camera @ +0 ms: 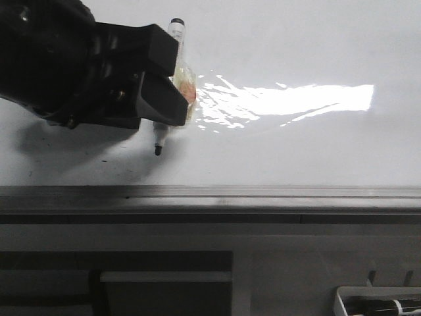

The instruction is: Write number 5 on whiteboard

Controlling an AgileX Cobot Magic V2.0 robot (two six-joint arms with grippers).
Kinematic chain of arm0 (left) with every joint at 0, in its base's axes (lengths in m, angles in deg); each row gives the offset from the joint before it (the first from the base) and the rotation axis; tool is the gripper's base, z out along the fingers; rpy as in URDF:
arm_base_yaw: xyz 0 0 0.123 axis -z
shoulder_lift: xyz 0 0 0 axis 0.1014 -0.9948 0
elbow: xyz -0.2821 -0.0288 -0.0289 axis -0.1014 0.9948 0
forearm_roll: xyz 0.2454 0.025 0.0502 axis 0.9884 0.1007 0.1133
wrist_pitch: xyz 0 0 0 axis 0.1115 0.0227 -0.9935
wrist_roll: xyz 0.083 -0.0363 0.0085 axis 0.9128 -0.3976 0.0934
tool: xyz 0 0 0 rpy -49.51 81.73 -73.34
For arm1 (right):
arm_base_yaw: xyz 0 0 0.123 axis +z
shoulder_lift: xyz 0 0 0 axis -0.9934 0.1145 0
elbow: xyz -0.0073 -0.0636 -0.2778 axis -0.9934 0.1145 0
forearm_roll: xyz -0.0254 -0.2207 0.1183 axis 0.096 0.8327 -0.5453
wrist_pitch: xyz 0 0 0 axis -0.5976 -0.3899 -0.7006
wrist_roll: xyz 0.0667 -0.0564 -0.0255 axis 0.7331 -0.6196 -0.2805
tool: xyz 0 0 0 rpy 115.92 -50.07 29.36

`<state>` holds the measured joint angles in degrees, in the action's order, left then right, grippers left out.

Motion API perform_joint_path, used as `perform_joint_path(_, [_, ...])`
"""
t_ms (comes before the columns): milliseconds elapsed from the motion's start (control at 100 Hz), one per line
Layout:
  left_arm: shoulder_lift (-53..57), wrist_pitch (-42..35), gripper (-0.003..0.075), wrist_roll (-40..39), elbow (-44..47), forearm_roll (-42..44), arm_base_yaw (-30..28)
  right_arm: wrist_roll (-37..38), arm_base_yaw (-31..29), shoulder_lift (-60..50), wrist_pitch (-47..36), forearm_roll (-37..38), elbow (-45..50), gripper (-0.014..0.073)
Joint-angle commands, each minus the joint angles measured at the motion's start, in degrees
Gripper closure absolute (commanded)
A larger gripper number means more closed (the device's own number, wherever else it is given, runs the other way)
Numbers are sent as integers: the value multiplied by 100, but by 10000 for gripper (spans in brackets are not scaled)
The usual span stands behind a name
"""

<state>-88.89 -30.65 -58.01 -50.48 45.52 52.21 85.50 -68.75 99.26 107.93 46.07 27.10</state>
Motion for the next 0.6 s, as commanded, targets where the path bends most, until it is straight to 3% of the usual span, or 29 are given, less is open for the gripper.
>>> perform_joint_path(0, [42,-391,378,-35,-177,-95,35,-76,-40,113,-417,23,-199,246])
perform_joint_path(120, [-29,-402,500,-35,-177,-95,35,-76,-40,113,-417,23,-199,246])
perform_joint_path(270, [-29,-373,744,-35,-177,-58,35,-76,-40,113,-385,5,-199,246])
perform_joint_path(350, [-6,-168,741,-35,-177,26,35,-165,-30,157,-214,-185,-199,246])
perform_joint_path(440, [74,227,741,-35,-188,191,35,-1294,-16,292,142,-1050,-199,246])
perform_joint_path(590, [428,981,741,162,-216,1285,110,-3562,-16,629,328,-2797,-199,246])
